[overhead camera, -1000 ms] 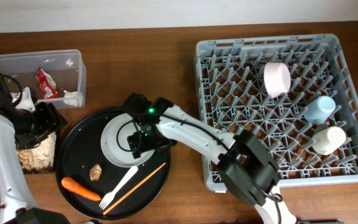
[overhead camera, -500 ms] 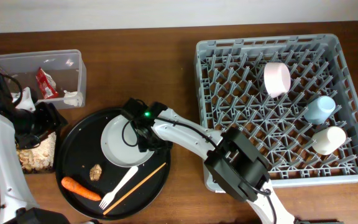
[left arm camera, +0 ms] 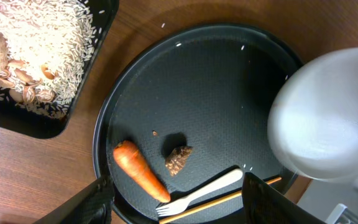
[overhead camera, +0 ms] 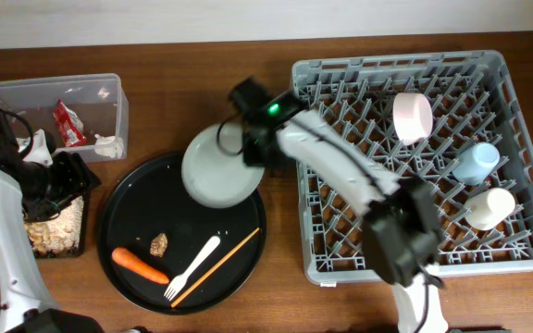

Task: Sort waste into correct bins and load items into the dishwasher rack
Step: 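Place the white plate upright in the rack's left side with the right gripper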

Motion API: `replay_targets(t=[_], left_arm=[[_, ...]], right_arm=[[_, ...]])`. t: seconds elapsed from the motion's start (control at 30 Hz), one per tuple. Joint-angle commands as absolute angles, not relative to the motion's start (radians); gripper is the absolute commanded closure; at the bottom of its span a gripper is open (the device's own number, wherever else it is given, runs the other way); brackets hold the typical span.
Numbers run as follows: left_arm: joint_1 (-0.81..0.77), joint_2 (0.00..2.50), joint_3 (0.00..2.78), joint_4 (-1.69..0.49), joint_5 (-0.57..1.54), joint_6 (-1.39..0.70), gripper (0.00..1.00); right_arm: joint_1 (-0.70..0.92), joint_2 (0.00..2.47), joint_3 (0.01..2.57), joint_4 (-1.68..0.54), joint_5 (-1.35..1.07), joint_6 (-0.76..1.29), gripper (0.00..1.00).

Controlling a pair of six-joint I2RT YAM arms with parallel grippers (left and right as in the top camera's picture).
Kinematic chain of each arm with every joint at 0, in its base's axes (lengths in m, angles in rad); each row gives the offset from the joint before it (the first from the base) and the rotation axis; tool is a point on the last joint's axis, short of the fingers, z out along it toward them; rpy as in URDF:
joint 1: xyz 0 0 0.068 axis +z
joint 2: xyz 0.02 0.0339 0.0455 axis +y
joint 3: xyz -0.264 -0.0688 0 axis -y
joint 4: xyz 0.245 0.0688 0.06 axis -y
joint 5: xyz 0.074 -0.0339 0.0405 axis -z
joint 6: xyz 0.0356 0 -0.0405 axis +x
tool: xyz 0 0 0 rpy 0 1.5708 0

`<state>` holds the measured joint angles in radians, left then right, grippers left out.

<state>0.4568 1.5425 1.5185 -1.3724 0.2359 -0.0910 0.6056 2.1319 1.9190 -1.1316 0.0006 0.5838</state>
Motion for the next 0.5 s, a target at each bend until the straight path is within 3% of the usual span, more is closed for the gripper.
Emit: replay_targets(t=[0.0, 0.17, 0.3, 0.47], left_arm=[[0.459, 1.531, 1.523, -1.37, 0.25, -0.089, 0.35], [0.459, 1.531, 1.523, -1.37, 0.25, -0.089, 0.35], [0.459, 1.531, 1.523, -1.369, 0.25, -0.089, 0.35], [0.459, 1.531, 1.523, -1.366, 0.25, -0.09, 0.35]], right_arm=[[0.523, 1.895, 1.988, -1.187, 0.182, 0.407, 0.96], [0.324, 1.758, 1.988, -1.246, 0.578, 0.236, 0.96], [0.274, 1.769, 1.916, -1.314, 0.938, 0.441, 0.96], [0.288, 1.774, 1.715, -1.192, 0.989, 0.454, 0.96]])
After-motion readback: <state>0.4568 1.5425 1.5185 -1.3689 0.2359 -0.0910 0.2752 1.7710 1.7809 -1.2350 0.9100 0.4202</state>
